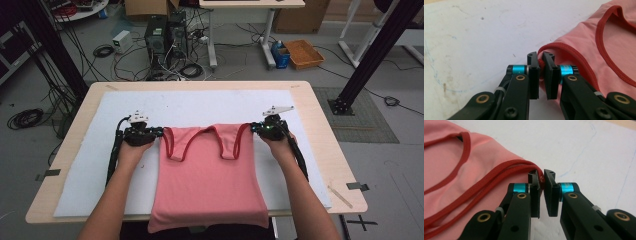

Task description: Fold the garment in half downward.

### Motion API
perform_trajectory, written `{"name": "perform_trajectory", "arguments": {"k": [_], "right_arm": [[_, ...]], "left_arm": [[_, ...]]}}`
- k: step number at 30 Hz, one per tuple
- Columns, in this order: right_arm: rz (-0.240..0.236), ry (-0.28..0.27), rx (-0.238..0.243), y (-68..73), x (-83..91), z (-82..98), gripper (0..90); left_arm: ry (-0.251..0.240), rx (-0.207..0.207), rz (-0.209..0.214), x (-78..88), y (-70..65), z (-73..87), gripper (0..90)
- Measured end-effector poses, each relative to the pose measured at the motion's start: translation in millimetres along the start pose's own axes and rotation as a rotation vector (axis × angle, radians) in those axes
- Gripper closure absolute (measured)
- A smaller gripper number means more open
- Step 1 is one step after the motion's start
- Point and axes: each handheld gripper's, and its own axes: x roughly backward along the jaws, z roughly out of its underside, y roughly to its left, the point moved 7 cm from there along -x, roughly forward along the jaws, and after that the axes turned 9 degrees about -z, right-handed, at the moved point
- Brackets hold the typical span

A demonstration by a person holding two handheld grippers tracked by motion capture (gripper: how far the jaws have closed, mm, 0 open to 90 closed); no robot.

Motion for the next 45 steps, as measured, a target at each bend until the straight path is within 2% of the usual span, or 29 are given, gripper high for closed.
{"name": "perform_trajectory", "arguments": {"k": [5,7,9,10,12,13,14,15,16,17,19,22,26,31,38,40,43,45], "right_arm": [[0.008,-0.001,0.003,-2.8,-2.9,-15.9,84.1],[0.020,0.004,0.008,-7.1,-4.9,-30.0,84.1],[0.023,0.001,0.009,-9.2,-5.1,-35.4,84.1],[0.039,0.002,0.010,-13.3,-4.4,-46.2,84.0],[0.044,-0.005,0.010,-15.4,-4.1,-51.9,84.0],[0.063,-0.005,0.013,-19.0,-2.9,-62.8,84.0],[0.063,-0.005,0.013,-19.0,-2.9,-62.8,84.0],[0.074,-0.016,0.015,-21.4,-0.6,-73.4,84.1],[0.074,-0.016,0.015,-21.4,-0.6,-73.4,84.1],[0.084,-0.023,0.024,-21.6,1.7,-81.3,84.0],[0.089,-0.036,0.032,-21.1,2.9,-83.4,84.1],[0.075,-0.034,0.028,-20.6,3.2,-77.5,84.0],[0.057,-0.038,0.021,-19.8,2.5,-67.5,84.0],[0.021,-0.055,0.016,-13.8,5.8,-52.9,84.0],[-0.027,-0.092,0.047,2.2,22.6,-35.8,83.9],[-0.034,-0.095,0.054,5.1,24.9,-33.8,83.9],[-0.055,-0.116,0.085,16.9,36.4,-24.7,83.8],[-0.059,-0.122,0.087,19.7,39.9,-22.3,83.8]], "left_arm": [[0.004,0.006,-0.017,-5.9,9.3,-12.1,83.5],[-0.004,0.014,-0.030,-7.7,15.2,-20.3,83.5],[-0.016,0.016,-0.043,-9.3,20.8,-29.4,83.5],[-0.020,0.020,-0.043,-10.4,25.6,-38.3,83.4],[-0.024,0.020,-0.046,-11.1,27.5,-43.2,83.5],[-0.050,0.025,-0.048,-10.8,30.7,-53.5,83.4],[-0.050,0.025,-0.048,-10.8,30.7,-53.5,83.4],[-0.070,0.028,-0.043,-8.9,32.4,-63.0,83.4],[-0.070,0.028,-0.043,-8.9,32.4,-63.0,83.4],[-0.088,0.033,-0.039,-7.3,32.6,-66.8,83.3],[-0.116,0.045,-0.022,-4.4,33.0,-69.6,83.3],[-0.088,0.025,0.007,-3.9,30.9,-60.1,83.2],[-0.104,0.046,0.027,-3.0,27.9,-52.8,83.2],[-0.110,0.043,0.057,2.0,20.6,-42.3,83.0],[-0.133,0.029,0.093,18.9,7.3,-23.8,82.8],[-0.138,0.027,0.095,21.3,6.2,-22.3,82.5],[-0.164,0.021,0.104,31.4,2.3,-19.7,82.5],[-0.180,0.016,0.111,39.0,-0.5,-18.5,82.4]]}}
